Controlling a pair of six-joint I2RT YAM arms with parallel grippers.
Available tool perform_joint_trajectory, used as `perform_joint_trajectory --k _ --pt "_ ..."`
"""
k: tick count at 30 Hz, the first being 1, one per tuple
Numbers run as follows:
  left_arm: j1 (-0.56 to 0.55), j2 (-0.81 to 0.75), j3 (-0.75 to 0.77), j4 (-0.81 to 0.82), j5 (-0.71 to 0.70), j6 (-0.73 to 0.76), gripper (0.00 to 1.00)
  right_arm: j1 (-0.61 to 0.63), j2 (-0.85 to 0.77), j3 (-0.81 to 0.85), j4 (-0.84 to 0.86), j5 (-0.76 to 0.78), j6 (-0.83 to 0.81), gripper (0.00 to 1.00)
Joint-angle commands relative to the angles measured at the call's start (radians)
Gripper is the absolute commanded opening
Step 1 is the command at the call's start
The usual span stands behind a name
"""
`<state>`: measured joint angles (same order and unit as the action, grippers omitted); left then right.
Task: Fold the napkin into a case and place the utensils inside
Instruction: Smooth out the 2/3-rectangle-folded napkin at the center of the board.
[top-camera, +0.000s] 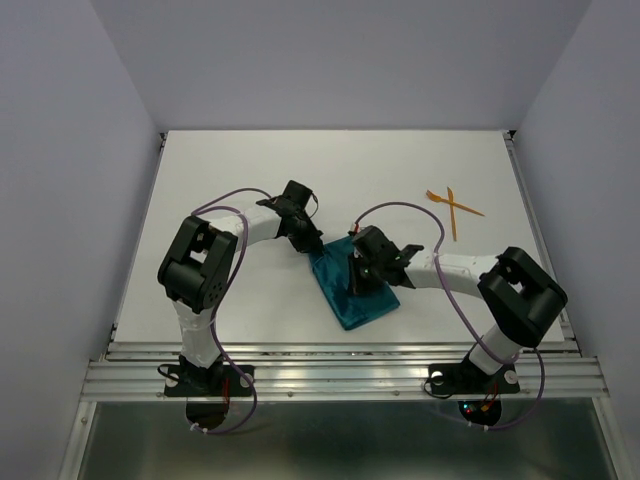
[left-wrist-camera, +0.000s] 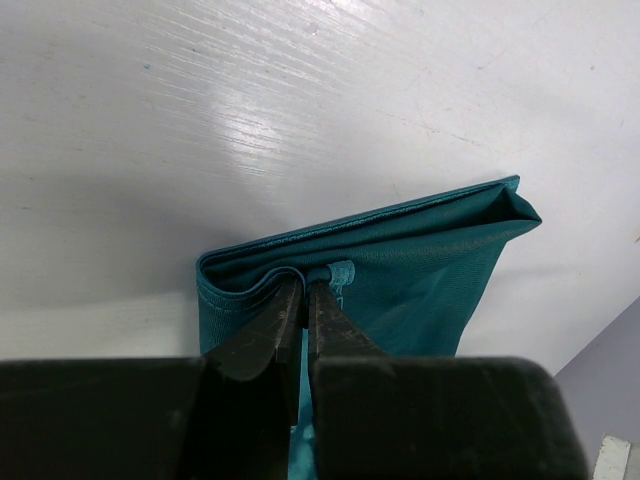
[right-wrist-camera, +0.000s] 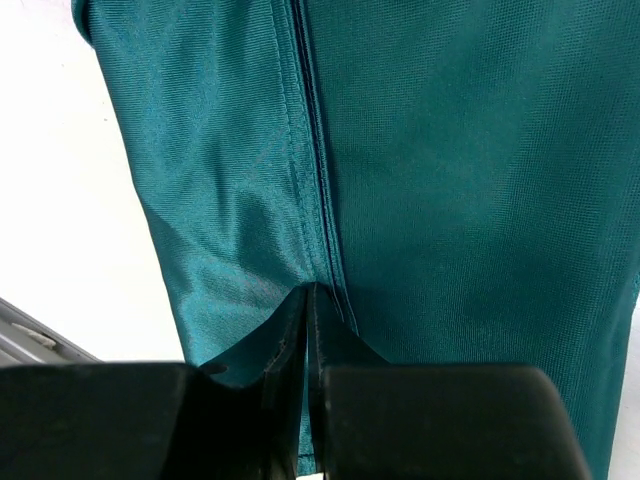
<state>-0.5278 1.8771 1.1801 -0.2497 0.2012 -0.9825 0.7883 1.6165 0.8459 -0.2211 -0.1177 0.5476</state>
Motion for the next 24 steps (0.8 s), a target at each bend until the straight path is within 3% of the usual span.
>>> perform_joint_trajectory --k 1,5,15,19,24 --pt "0.005 -0.016 -0.005 0.009 -0.025 0.007 0.00 0.020 0.017 -0.018 0.049 -0.007 0.023 0.08" --pt "0.005 -0.029 -0.004 0.012 -0.032 0.022 0.04 0.020 0.023 -0.039 0.060 0.006 0.046 0.05" --pt "0.003 -0.091 0.047 -0.036 -0.052 0.143 0.34 0.020 0.045 -0.067 0.077 0.039 0.061 0.05" --pt "0.002 -0.140 0.059 -0.040 -0.056 0.200 0.54 0.020 0.048 -0.065 0.075 0.044 0.063 0.05" --pt "0.002 -0.191 0.055 -0.026 -0.042 0.269 0.63 0.020 0.049 -0.061 0.075 0.046 0.069 0.05"
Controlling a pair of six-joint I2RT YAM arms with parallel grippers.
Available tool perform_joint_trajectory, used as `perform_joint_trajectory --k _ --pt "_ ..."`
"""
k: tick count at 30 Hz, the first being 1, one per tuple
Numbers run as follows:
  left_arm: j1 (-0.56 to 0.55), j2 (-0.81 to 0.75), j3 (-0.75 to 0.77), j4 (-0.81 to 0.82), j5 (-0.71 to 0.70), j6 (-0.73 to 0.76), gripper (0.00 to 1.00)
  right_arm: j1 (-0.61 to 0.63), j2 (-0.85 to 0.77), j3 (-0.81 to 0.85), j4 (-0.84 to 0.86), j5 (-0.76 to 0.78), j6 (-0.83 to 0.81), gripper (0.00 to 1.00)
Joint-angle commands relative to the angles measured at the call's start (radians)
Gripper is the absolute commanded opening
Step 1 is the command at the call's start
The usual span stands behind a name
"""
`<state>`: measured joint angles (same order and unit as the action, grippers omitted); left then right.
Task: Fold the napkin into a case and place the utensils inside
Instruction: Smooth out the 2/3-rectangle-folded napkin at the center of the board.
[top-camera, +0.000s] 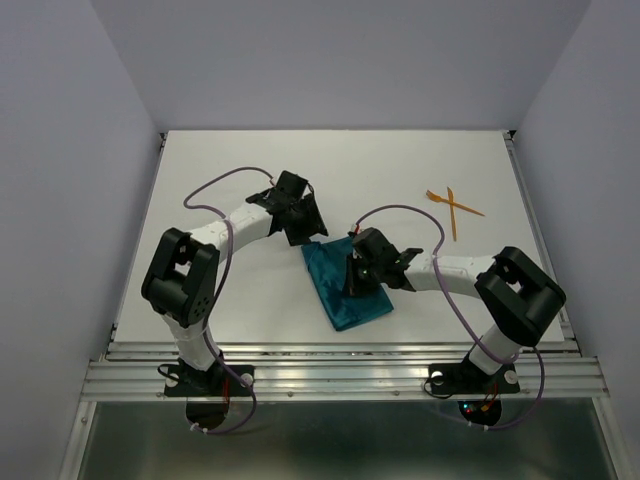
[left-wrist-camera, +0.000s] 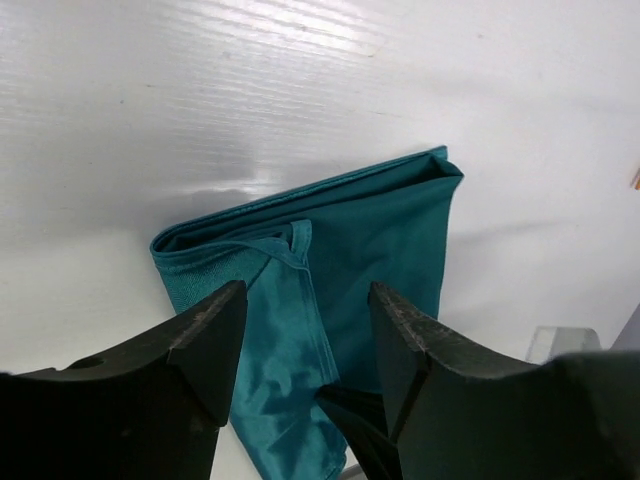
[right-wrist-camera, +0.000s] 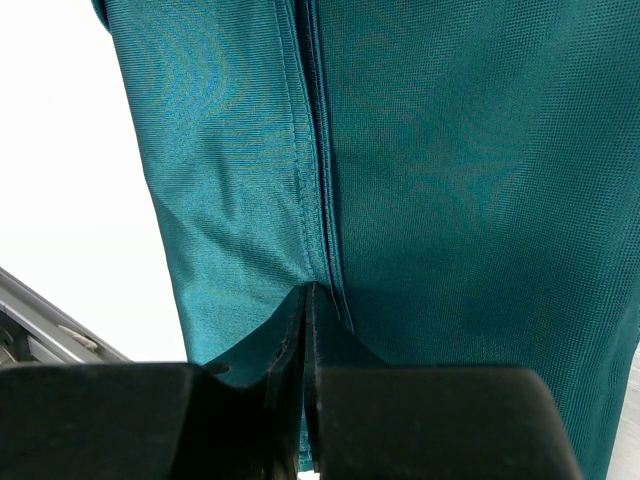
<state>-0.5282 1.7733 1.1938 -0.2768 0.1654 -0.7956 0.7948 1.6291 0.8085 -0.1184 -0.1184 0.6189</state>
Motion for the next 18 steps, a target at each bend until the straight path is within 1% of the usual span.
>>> perform_joint_trajectory --k 1,3,5,6,7,8,9,10,14,18 --pt "0.002 -0.095 0.036 -0.002 -0.016 0.085 0.63 0.014 0.037 -0.023 -0.027 0.046 0.001 0.05" --pt "0.002 -0.121 0.029 -0.002 -0.035 0.096 0.61 0.014 0.037 -0.020 -0.029 0.046 0.001 0.05" --pt "0.004 -0.133 0.012 -0.005 -0.058 0.101 0.51 0.014 0.035 -0.022 -0.030 0.046 0.002 0.05" --pt "0.004 -0.141 0.000 -0.007 -0.070 0.105 0.37 0.014 0.034 -0.022 -0.030 0.048 0.002 0.05" --pt "0.004 -0.141 -0.005 -0.010 -0.070 0.107 0.36 0.014 0.034 -0.020 -0.032 0.049 0.002 0.05" --pt "0.005 -0.138 -0.010 -0.015 -0.079 0.108 0.16 0.014 0.034 -0.019 -0.032 0.049 0.002 0.05" --pt "0.005 -0.132 -0.010 -0.021 -0.084 0.110 0.06 0.014 0.032 -0.020 -0.032 0.049 0.002 0.05" --pt "0.005 -0.114 -0.008 -0.042 -0.099 0.111 0.00 0.014 0.032 -0.019 -0.032 0.051 0.001 0.05" --pt "0.005 -0.071 -0.013 -0.045 -0.113 0.124 0.00 0.014 0.026 -0.017 -0.035 0.056 0.001 0.05" --pt "0.005 -0.031 -0.008 -0.018 -0.083 0.137 0.00 0.014 0.026 -0.019 -0.035 0.059 0.001 0.05"
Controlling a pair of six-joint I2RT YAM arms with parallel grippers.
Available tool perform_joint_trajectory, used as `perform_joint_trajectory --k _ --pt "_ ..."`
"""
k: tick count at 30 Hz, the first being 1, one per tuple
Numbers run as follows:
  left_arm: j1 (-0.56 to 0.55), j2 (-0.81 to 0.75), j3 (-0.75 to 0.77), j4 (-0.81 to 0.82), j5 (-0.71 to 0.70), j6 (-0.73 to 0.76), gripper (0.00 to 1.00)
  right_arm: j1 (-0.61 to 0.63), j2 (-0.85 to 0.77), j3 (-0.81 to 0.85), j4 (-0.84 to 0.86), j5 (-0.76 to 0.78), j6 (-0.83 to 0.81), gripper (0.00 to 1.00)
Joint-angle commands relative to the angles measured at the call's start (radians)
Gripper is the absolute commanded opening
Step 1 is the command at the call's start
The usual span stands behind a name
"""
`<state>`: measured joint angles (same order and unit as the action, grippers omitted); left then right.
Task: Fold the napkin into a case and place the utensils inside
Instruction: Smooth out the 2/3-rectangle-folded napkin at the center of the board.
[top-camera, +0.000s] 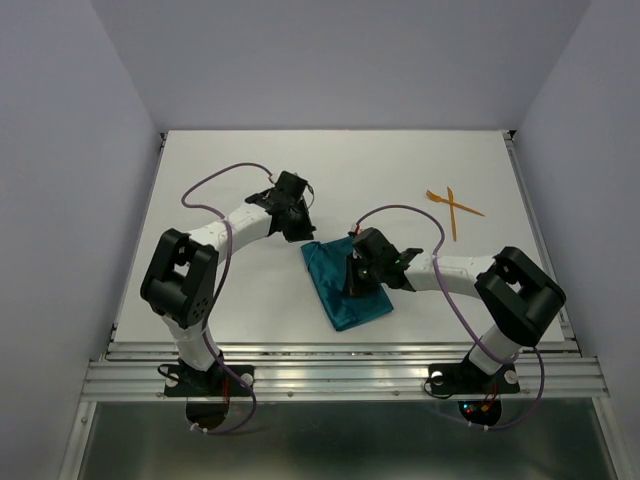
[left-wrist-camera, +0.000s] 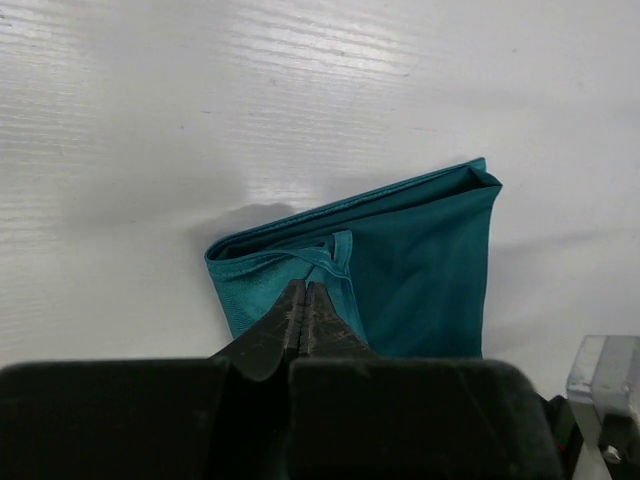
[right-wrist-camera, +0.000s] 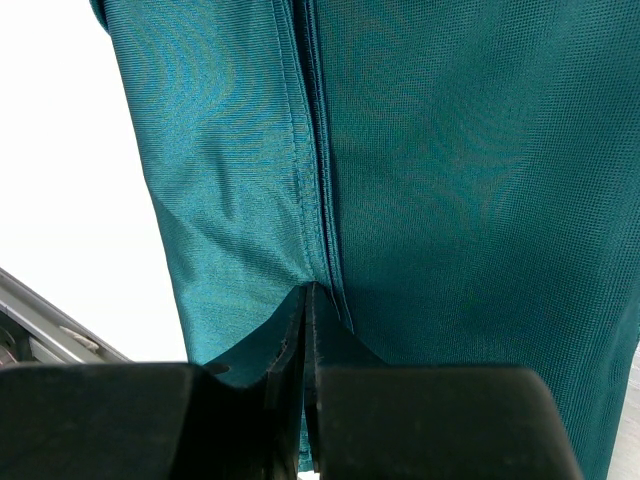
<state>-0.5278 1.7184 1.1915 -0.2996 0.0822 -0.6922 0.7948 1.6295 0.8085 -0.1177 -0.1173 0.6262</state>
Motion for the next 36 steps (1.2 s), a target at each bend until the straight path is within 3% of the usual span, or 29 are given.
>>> perform_joint_trajectory --k 1,28,30,33,36 --pt "0.005 0.039 0.000 0.014 0.010 0.039 0.00 0.014 0.027 -0.019 -0.034 0.057 -0.006 0.05" --pt "0.005 0.208 0.025 0.171 0.160 0.017 0.00 0.014 0.010 -0.025 -0.046 0.073 -0.008 0.05" --pt "0.005 0.216 0.026 0.174 0.166 0.017 0.00 0.014 -0.014 -0.026 -0.053 0.076 -0.006 0.07" --pt "0.005 0.225 0.023 0.172 0.166 0.017 0.00 0.023 -0.083 -0.020 -0.063 0.087 -0.008 0.19" --pt "0.005 0.230 0.014 0.172 0.163 0.017 0.00 0.047 -0.141 0.004 -0.086 0.097 -0.011 0.21"
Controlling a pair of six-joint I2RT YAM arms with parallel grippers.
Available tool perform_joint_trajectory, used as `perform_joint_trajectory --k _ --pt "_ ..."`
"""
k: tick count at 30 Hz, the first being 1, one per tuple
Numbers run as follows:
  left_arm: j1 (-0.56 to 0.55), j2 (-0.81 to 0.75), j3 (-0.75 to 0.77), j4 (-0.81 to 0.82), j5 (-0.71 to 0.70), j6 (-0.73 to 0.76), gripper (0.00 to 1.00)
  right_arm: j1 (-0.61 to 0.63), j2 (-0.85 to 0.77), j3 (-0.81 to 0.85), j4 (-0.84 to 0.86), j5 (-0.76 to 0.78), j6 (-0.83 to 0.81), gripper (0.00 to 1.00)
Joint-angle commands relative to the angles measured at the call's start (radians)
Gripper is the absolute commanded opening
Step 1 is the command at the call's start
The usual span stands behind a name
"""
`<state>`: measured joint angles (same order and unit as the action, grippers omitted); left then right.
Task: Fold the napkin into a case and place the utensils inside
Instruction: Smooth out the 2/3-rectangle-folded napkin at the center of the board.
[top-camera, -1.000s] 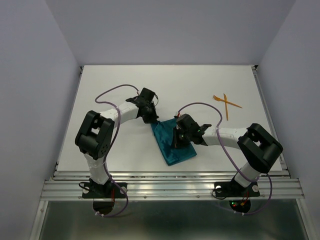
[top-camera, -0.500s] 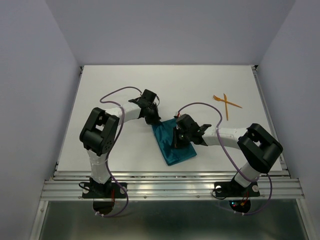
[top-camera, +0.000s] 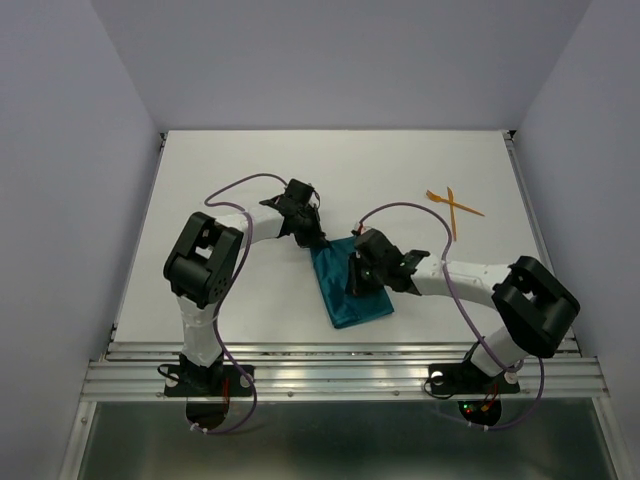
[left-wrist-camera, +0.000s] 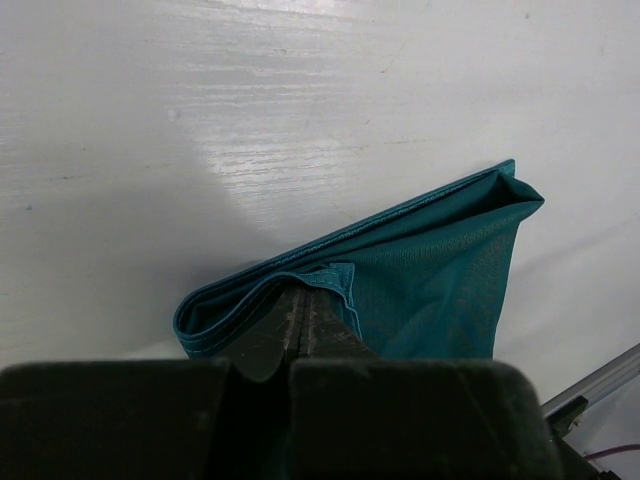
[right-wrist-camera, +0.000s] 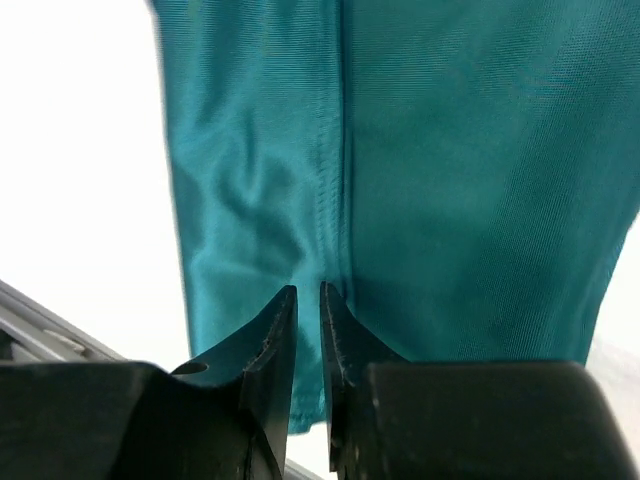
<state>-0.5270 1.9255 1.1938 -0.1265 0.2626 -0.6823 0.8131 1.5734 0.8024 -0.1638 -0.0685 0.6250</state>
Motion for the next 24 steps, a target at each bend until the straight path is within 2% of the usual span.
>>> perform_joint_trajectory --k 1,5,13,17,21,24 --pt "0.004 0.024 0.007 -0.001 -0.017 0.006 0.00 0.046 -0.092 0.021 -0.045 0.047 -0.011 0.21" --pt "0.004 0.021 -0.014 0.011 -0.013 -0.003 0.00 0.067 -0.079 0.075 -0.014 0.006 -0.011 0.21" --pt "0.004 0.012 -0.031 0.018 -0.010 -0.002 0.00 0.067 0.105 0.176 0.056 -0.013 -0.039 0.18" --pt "0.004 0.006 -0.045 0.018 -0.014 0.000 0.00 0.067 0.190 0.161 0.096 -0.053 -0.027 0.16" --pt "0.004 0.009 -0.049 0.018 -0.016 -0.002 0.00 0.067 0.217 0.144 0.106 -0.089 -0.027 0.14" --pt "0.004 0.010 -0.049 0.018 -0.016 -0.003 0.00 0.067 0.162 0.138 0.087 -0.070 -0.042 0.14"
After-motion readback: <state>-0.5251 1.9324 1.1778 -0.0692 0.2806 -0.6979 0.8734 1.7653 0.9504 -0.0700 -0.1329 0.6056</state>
